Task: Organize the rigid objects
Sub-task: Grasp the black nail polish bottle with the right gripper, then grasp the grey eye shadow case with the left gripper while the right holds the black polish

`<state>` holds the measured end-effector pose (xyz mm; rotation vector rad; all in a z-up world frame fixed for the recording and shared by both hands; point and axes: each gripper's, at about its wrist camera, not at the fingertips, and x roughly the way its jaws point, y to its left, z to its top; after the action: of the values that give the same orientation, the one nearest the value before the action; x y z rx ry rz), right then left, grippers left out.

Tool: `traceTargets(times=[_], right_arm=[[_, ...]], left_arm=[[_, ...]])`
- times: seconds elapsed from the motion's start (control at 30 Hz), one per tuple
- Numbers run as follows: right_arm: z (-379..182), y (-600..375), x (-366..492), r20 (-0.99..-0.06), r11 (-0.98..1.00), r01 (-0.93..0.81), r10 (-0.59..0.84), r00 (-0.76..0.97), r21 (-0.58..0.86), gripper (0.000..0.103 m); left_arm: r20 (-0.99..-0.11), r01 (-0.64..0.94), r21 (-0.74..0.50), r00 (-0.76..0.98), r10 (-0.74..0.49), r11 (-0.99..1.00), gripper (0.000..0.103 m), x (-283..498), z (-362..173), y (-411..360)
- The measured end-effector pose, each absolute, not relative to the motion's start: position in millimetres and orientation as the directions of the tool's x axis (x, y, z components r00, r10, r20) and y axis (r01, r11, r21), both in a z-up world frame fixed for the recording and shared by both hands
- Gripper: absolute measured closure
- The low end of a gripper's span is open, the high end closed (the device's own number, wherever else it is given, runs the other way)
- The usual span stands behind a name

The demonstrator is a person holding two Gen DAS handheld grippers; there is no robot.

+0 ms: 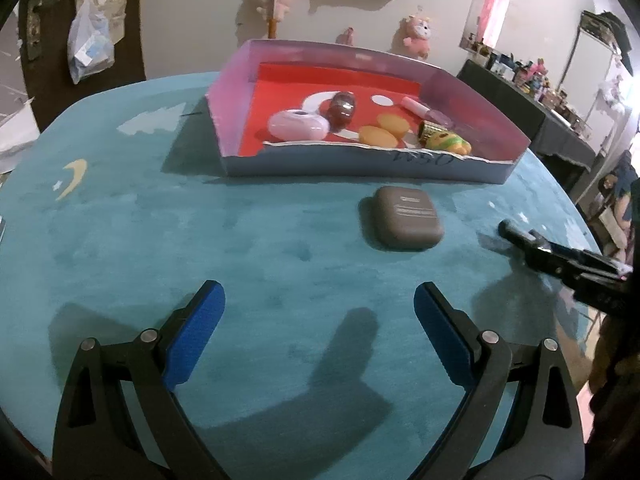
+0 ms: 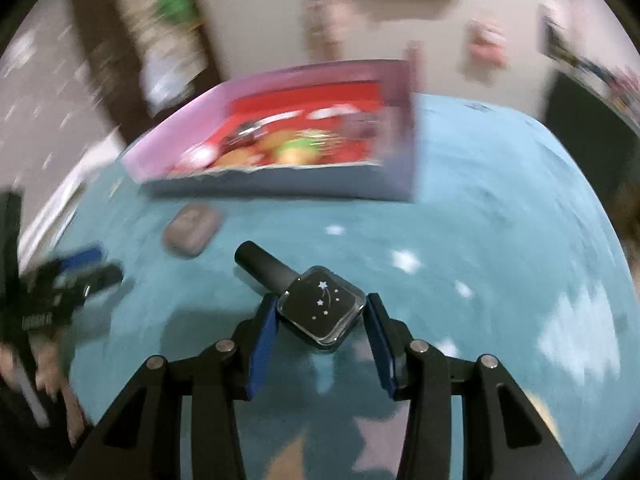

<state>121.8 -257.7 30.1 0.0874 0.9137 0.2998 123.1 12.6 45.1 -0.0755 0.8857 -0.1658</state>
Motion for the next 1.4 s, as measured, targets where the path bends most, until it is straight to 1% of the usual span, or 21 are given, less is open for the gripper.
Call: traceTargets(times=[0.07, 0.1, 0.13, 0.2, 0.3, 0.37, 0.5, 0.63, 0.67, 0.7, 0.87, 1.0, 1.17, 1.33, 1.37, 1.4], right_arm=[[31, -248, 117, -0.758, 0.962, -0.219, 0.266, 0.596, 0.164, 0.049], [31, -240, 115, -0.762, 0.961, -0.234, 0.260, 0.593, 0.145, 0.042], [31, -234, 113, -0.763, 0.957, -0.250, 0.270, 0.587, 0.146, 0.034], [31, -221, 108, -0.761, 0.935, -0.305, 0.331, 0.558, 0.183, 0.028], [33, -210, 100, -0.751, 0.910, -0.359, 0.383, 0.537, 0.207, 0.028], [36, -206, 99, -0.746, 0.906, -0.377, 0.384, 0.544, 0.191, 0.028], [41, -210, 103, -0.743, 0.931, -0.350, 0.308, 0.594, 0.105, 0.028], [38, -211, 110, -0.761, 0.935, -0.353, 0.251, 0.598, 0.030, 0.028], [36, -211, 112, -0.769, 0.934, -0.356, 0.240, 0.593, 0.018, 0.028], [34, -211, 114, -0.774, 0.934, -0.357, 0.233, 0.589, 0.010, 0.031], [29, -209, 126, -0.787, 0.931, -0.365, 0.226, 0.575, 0.001, 0.031], [26, -211, 136, -0.787, 0.936, -0.351, 0.235, 0.571, 0.025, 0.031], [28, -214, 135, -0.785, 0.934, -0.356, 0.246, 0.568, 0.035, 0.031], [29, -216, 129, -0.778, 0.937, -0.344, 0.266, 0.570, 0.069, 0.034], [29, -216, 128, -0.774, 0.936, -0.344, 0.271, 0.572, 0.073, 0.034], [30, -215, 127, -0.771, 0.935, -0.346, 0.274, 0.574, 0.075, 0.035]], left_arm=[[-0.762, 0.129, -0.132, 0.621, -0.184, 0.983, 0.006, 122, 46, 8], [-0.760, 0.134, -0.131, 0.623, -0.187, 0.982, 0.006, 121, 47, 6], [-0.757, 0.141, -0.129, 0.625, -0.189, 0.982, 0.006, 120, 49, 5], [-0.754, 0.150, -0.126, 0.628, -0.192, 0.981, 0.006, 116, 50, 4], [-0.752, 0.154, -0.127, 0.630, -0.196, 0.980, 0.006, 113, 52, 5], [-0.754, 0.148, -0.122, 0.630, -0.189, 0.981, 0.006, 114, 52, 5], [-0.752, 0.155, -0.103, 0.634, -0.179, 0.983, 0.006, 119, 53, 1], [-0.755, 0.187, -0.080, 0.630, -0.182, 0.979, 0.006, 135, 58, -11], [-0.756, 0.197, -0.077, 0.627, -0.186, 0.977, 0.006, 140, 59, -15], [-0.759, 0.207, -0.073, 0.624, -0.189, 0.976, 0.006, 146, 60, -19], [-0.779, 0.220, -0.053, 0.601, -0.178, 0.974, 0.006, 171, 61, -34], [-0.801, 0.225, -0.021, 0.580, -0.152, 0.974, 0.006, 184, 56, -43], [-0.817, 0.235, 0.000, 0.560, -0.135, 0.972, 0.006, 189, 50, -49], [-0.824, 0.232, 0.007, 0.553, -0.126, 0.973, 0.007, 193, 45, -52], [-0.824, 0.230, 0.011, 0.554, -0.121, 0.973, 0.008, 194, 43, -53], [-0.823, 0.230, 0.013, 0.555, -0.120, 0.973, 0.016, 193, 43, -53]])
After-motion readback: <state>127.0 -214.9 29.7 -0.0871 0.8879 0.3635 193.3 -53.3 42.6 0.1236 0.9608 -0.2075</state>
